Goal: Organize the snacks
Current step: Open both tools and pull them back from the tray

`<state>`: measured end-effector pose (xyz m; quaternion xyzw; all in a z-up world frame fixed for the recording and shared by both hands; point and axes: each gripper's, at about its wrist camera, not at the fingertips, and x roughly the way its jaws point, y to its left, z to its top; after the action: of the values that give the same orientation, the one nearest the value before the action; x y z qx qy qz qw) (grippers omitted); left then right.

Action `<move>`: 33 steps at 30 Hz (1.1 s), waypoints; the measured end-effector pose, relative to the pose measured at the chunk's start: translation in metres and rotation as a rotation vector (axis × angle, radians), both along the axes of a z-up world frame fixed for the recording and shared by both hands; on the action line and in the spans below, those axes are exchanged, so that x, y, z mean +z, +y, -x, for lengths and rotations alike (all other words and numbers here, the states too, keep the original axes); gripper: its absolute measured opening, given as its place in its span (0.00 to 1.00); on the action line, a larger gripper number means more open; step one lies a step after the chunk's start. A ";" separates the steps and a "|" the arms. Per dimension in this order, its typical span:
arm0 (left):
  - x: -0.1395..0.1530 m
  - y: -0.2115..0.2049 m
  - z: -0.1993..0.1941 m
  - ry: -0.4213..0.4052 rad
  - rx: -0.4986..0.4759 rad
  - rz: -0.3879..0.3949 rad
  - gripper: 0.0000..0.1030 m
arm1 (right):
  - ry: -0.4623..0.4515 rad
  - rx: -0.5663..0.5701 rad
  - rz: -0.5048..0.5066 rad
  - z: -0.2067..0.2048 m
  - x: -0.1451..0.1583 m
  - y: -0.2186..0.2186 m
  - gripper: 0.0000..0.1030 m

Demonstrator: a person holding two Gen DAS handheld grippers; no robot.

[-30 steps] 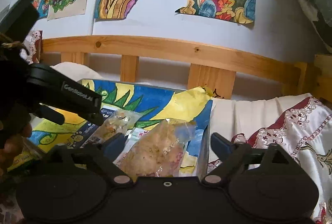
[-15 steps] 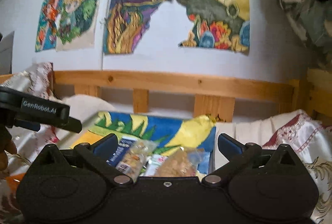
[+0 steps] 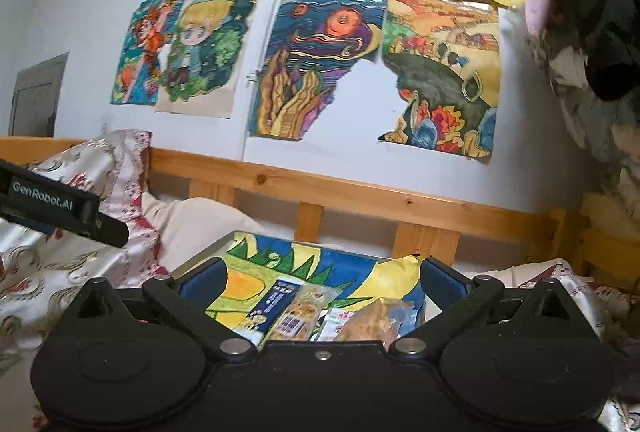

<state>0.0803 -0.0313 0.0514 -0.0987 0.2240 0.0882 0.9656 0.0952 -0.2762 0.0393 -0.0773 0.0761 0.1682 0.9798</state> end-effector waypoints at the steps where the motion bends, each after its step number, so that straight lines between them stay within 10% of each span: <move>1: 0.000 0.002 0.005 -0.003 0.000 -0.001 0.99 | 0.004 0.002 0.002 0.005 0.000 0.001 0.99; 33: -0.060 -0.001 0.060 0.236 -0.209 -0.100 0.99 | 0.327 -0.047 0.048 0.086 -0.026 0.014 0.99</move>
<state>0.0199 -0.0322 -0.0088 -0.0156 0.3401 0.0093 0.9402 0.0096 -0.2625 0.0135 -0.0706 0.2403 0.1536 0.9559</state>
